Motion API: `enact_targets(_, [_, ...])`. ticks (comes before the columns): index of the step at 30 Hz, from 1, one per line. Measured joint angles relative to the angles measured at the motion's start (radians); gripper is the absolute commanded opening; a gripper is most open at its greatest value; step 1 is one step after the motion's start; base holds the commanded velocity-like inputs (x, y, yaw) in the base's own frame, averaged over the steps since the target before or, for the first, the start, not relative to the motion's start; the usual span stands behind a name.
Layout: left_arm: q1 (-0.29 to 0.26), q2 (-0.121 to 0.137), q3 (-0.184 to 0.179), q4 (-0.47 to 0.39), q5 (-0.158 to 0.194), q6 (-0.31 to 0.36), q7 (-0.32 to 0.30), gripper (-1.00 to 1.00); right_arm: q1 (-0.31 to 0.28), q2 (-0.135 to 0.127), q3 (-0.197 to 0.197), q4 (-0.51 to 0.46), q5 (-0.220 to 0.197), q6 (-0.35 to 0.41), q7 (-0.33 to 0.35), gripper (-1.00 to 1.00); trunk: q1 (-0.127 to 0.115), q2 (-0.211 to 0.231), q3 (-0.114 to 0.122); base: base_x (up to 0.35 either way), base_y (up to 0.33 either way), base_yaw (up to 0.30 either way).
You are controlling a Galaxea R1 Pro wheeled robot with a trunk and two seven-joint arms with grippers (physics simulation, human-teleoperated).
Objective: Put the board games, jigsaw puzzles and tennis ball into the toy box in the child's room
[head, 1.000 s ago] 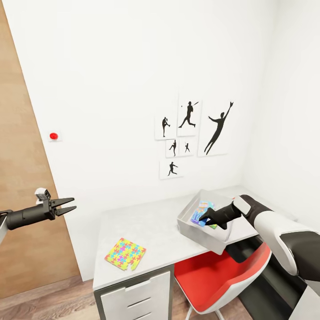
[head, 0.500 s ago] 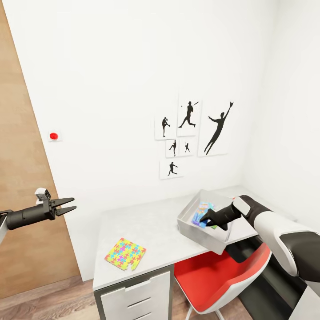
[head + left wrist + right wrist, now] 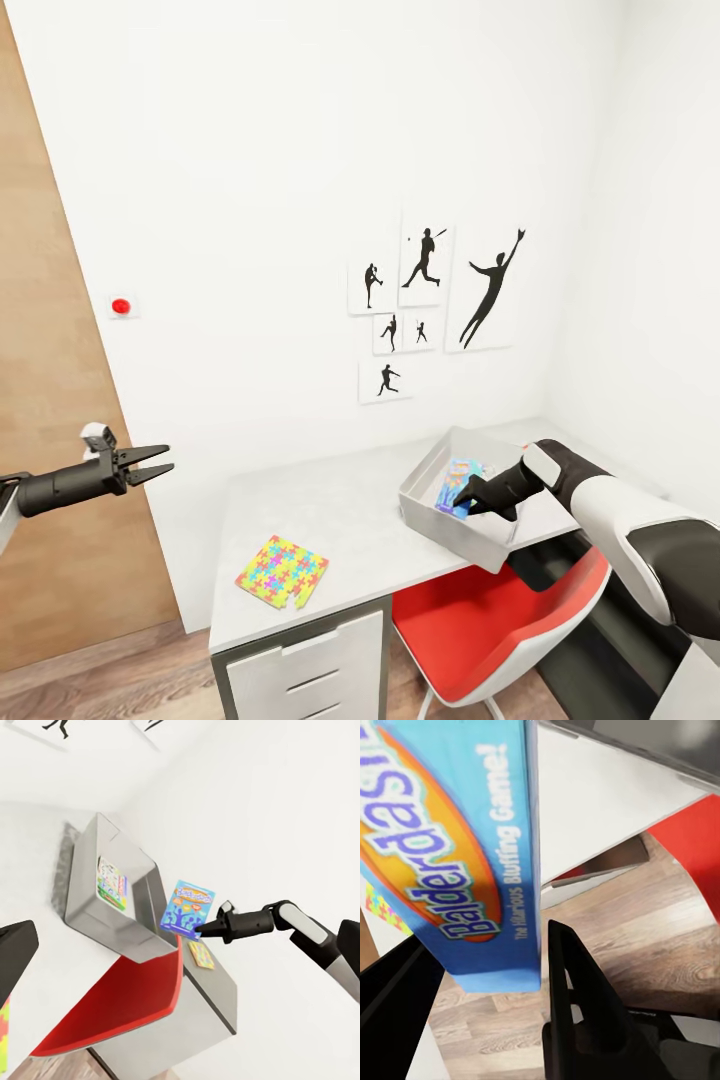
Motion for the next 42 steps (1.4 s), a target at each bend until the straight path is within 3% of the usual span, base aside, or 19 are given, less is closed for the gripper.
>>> enact_targets(8, [0.0,-0.015,0.0,0.0,-0.001,0.001,0.0,1.0,0.0,0.0,0.0,0.0,0.0,0.0,0.0,-1.0,0.0,0.0,0.0,0.085,0.0,0.0])
enact_targets(42, [0.0,-0.019,0.0,0.0,-0.001,0.002,0.0,1.0,0.002,-0.001,0.001,0.0,0.001,0.0,-0.003,-1.0,0.0,0.0,0.0,0.03,0.0,0.0])
